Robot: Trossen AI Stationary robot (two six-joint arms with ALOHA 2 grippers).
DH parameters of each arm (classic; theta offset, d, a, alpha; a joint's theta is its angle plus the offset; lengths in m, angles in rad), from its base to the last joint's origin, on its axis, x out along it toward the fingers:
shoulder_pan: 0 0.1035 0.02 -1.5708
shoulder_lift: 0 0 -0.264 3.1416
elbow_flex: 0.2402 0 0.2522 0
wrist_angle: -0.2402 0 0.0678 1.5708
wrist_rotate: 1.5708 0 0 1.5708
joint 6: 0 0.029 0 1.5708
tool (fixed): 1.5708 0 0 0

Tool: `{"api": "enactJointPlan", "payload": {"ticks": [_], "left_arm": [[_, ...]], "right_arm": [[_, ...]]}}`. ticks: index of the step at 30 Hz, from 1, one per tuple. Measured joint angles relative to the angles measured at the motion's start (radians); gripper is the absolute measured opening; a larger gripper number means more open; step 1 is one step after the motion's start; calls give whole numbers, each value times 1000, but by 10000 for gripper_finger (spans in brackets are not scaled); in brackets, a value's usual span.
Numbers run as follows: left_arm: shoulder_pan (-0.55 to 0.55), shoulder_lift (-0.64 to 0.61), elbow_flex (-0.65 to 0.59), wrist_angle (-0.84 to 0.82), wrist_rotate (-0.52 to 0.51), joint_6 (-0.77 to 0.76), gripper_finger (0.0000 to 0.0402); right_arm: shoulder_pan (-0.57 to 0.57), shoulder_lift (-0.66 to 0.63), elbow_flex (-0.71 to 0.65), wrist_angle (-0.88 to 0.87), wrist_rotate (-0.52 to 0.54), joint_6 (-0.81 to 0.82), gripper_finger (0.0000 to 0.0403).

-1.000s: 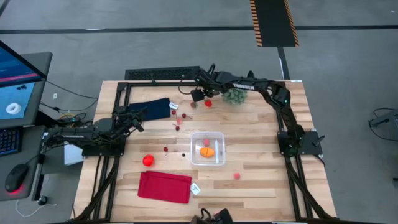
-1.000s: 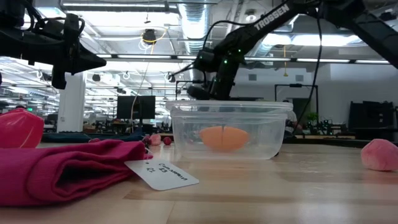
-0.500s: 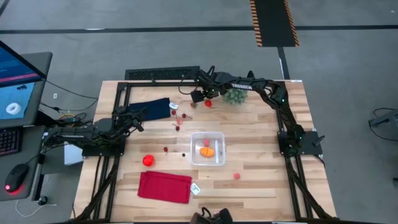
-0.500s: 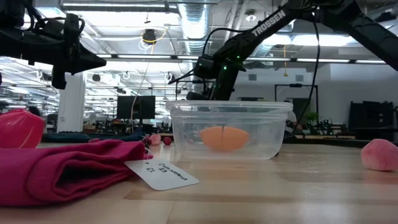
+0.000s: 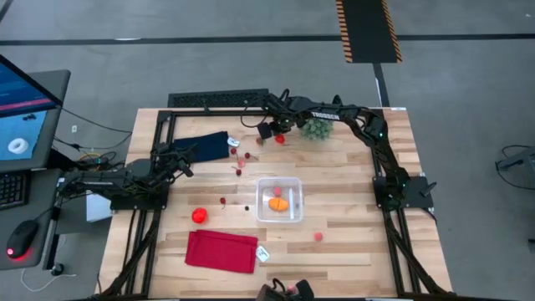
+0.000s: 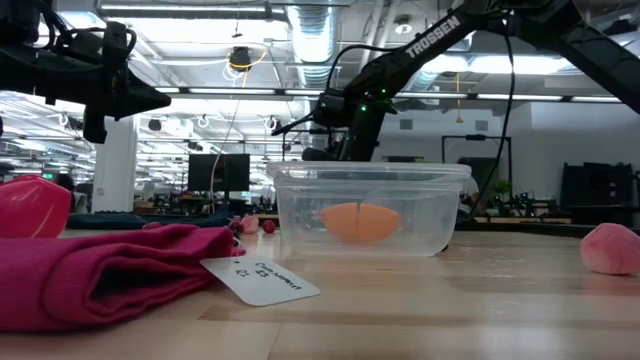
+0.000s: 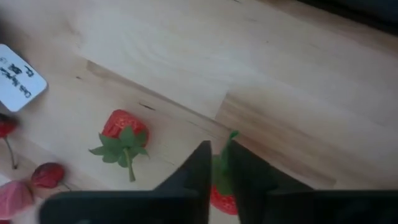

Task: Pick and placing Produce into tupperware
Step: Put the red strawberry into the transparent bin

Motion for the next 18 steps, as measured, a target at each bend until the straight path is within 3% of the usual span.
{"api": "enactJointPlan", "payload": {"ticks": [4,10,18], "left_arm": [[0,0,0,0,0,0,0],[0,0,0,0,0,2,0],[0,0,0,-1,0,2,0]], "right_arm": [[0,0,0,-2,1,-31,13],[1,0,17,-24,5,-43,20],[30,-1,160,-124,6,-88,12]]}}
